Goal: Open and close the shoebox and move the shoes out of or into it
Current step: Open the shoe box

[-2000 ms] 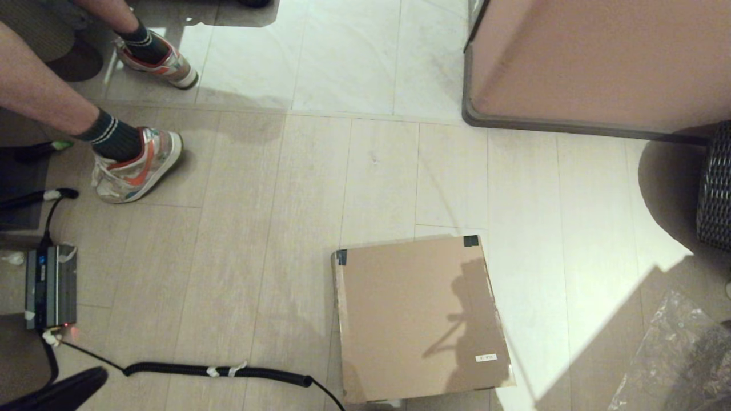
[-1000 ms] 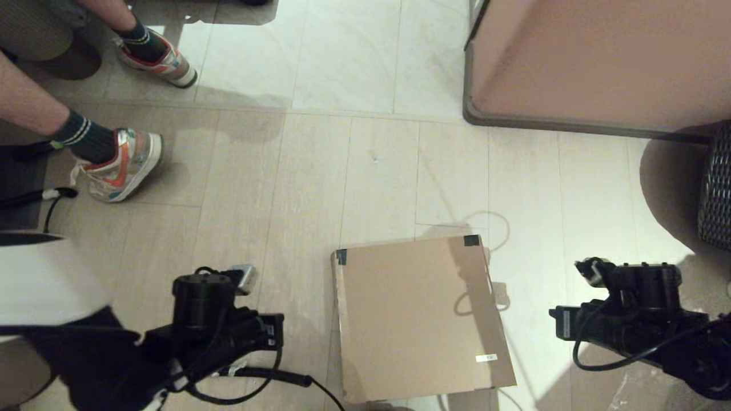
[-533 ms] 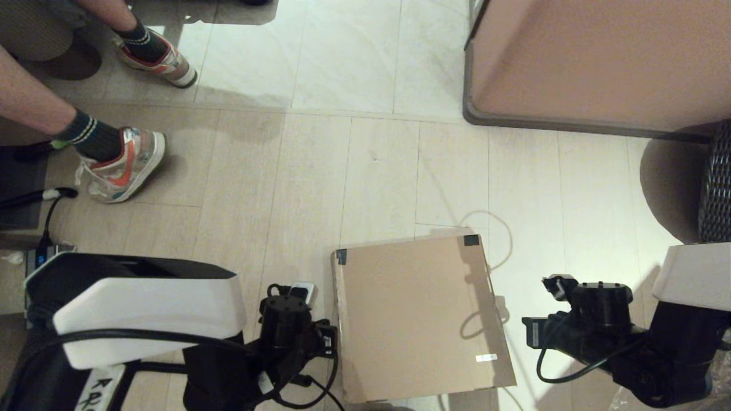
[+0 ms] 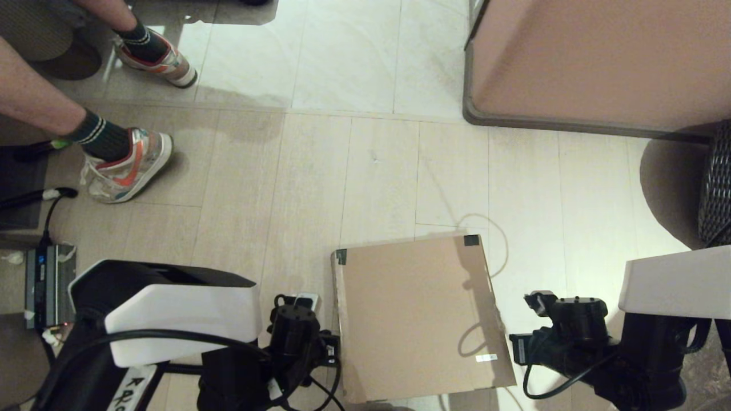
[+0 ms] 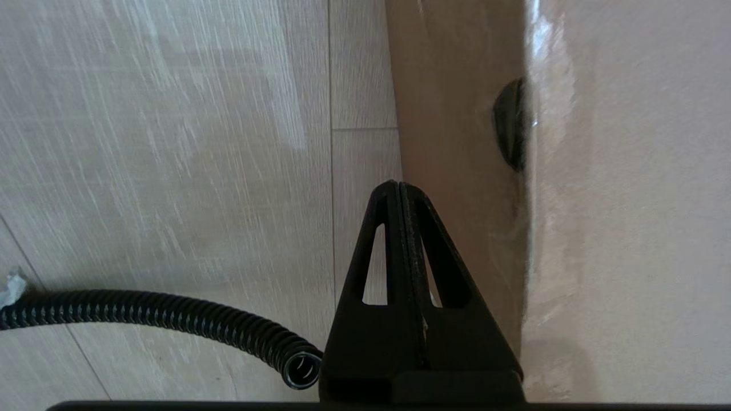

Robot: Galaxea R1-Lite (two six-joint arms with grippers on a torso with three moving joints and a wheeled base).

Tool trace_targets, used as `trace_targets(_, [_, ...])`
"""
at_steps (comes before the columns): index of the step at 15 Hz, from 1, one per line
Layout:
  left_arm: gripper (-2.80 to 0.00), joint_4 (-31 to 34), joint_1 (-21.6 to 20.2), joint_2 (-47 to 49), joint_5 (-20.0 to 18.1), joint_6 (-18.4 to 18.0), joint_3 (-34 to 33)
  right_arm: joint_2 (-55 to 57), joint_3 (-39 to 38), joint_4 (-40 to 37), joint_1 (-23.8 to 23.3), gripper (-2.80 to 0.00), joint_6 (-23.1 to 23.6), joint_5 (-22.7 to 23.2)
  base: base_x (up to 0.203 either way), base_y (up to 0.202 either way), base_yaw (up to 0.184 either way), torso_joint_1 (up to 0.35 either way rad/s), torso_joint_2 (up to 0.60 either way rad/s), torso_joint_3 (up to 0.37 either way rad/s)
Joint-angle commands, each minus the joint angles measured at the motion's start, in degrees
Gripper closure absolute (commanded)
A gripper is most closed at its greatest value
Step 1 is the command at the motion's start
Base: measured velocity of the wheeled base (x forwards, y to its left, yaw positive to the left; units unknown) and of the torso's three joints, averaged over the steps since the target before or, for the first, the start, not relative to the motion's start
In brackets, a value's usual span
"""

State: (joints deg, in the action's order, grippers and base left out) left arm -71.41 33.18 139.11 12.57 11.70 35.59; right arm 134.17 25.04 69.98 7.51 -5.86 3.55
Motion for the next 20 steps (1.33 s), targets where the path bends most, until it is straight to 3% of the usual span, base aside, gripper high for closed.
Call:
trace_targets(1, [0.0,0.23,-0.22,-0.12,0.09,0.07,0.85,1.34,0.9,0.42,1.32,0.0,-0.11,0.06,0.0,0.0,0.0,0.0,0.0,0.0])
trace_targets(7, [0.0,5.58,-0.4,-0.94,-0.26,-0.01,4.05,0.87,0.3,0.36,4.07,0.0,-0.02,-0.12,0.0,0.0,0.0,0.0,0.0,0.0])
trace_targets(13, [0.0,8.39,-2.97,-2.21,-0.18,-0.01,7.1,-0.68,0.45,0.07,10.5,0.0,-0.02,-1.57,0.0,0.0,0.0,0.0,0.0,0.0])
trace_targets(16, [0.0,8.4,-5.36,-2.26,0.07,-0.01,5.1,-0.65,-1.62,0.33,10.14,0.0,-0.23,-3.23,0.0,0.0,0.0,0.0,0.0,0.0])
trace_targets(20, [0.0,8.39,-5.41,-2.39,-0.11,-0.01,5.45,-1.25,-2.18,0.5,10.3,0.0,-1.52,-2.85,0.0,0.0,0.0,0.0,0.0,0.0])
